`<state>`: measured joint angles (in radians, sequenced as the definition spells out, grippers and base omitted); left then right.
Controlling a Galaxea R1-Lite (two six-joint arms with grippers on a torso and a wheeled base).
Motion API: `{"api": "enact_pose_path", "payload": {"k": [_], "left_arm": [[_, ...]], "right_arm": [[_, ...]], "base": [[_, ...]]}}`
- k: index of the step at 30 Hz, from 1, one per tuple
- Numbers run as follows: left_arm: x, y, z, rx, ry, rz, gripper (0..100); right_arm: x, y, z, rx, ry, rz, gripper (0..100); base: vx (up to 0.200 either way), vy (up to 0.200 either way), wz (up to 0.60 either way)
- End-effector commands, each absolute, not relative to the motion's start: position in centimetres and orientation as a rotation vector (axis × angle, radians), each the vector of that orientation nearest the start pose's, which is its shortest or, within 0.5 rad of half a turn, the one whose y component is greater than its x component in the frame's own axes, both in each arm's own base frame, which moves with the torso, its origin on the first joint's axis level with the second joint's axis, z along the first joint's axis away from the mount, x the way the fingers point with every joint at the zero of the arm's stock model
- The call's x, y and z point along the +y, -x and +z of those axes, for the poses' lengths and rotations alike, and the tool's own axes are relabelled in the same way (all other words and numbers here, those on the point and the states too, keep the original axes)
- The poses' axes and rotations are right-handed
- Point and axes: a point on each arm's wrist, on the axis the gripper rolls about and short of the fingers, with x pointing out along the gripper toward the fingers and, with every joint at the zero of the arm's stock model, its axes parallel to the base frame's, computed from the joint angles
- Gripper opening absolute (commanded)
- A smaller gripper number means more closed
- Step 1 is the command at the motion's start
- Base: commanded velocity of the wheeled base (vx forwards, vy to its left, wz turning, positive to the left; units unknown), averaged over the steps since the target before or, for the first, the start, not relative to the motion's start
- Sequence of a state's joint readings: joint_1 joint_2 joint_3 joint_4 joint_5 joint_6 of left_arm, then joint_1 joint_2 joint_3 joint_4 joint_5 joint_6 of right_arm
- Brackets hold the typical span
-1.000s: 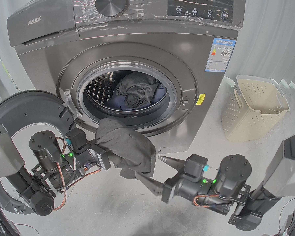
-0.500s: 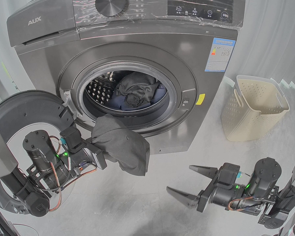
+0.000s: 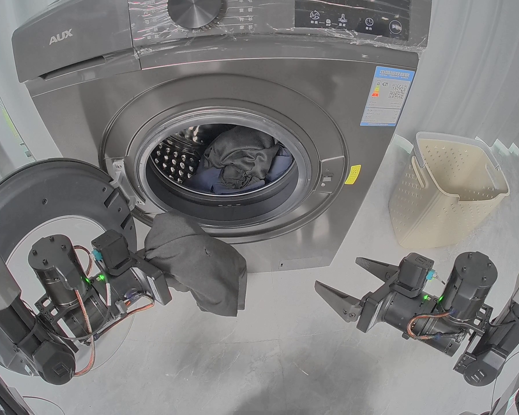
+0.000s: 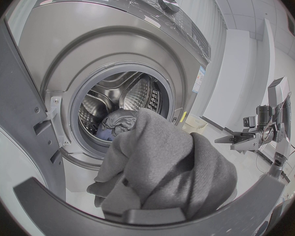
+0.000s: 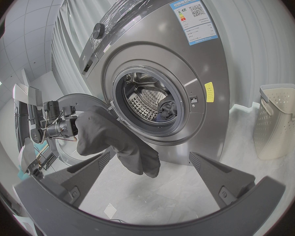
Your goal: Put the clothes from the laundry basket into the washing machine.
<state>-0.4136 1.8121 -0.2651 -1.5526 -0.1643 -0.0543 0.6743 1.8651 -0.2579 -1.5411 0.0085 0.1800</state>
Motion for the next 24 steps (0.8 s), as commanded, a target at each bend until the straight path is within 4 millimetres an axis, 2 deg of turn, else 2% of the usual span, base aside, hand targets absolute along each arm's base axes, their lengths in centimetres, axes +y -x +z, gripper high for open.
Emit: {"api": "enact_pose_path", "payload": {"k": [1, 9, 17, 24], "left_arm": [[-10.4, -22.6, 12.1, 0.006, 0.056, -0.586, 0], [-11.0, -22.3, 12.1, 0.008, 0.056, -0.612, 0], [-11.5, -22.5, 12.4, -0.012, 0.059, -0.628, 0], [-12.0, -22.5, 11.9, 0.01, 0.054, -0.644, 0]], "right_arm": [[16.2, -20.4, 10.2, 0.125, -0.152, 0.67, 100], [16.2, -20.4, 10.3, 0.124, -0.154, 0.672, 100], [16.4, -20.2, 10.2, 0.13, -0.153, 0.68, 100], [16.4, -20.1, 10.1, 0.136, -0.151, 0.681, 100]], "base": [[0.0, 0.0, 0.0], [0.0, 0.0, 0.0], [0.2, 0.0, 0.0], [0.2, 0.0, 0.0]]}}
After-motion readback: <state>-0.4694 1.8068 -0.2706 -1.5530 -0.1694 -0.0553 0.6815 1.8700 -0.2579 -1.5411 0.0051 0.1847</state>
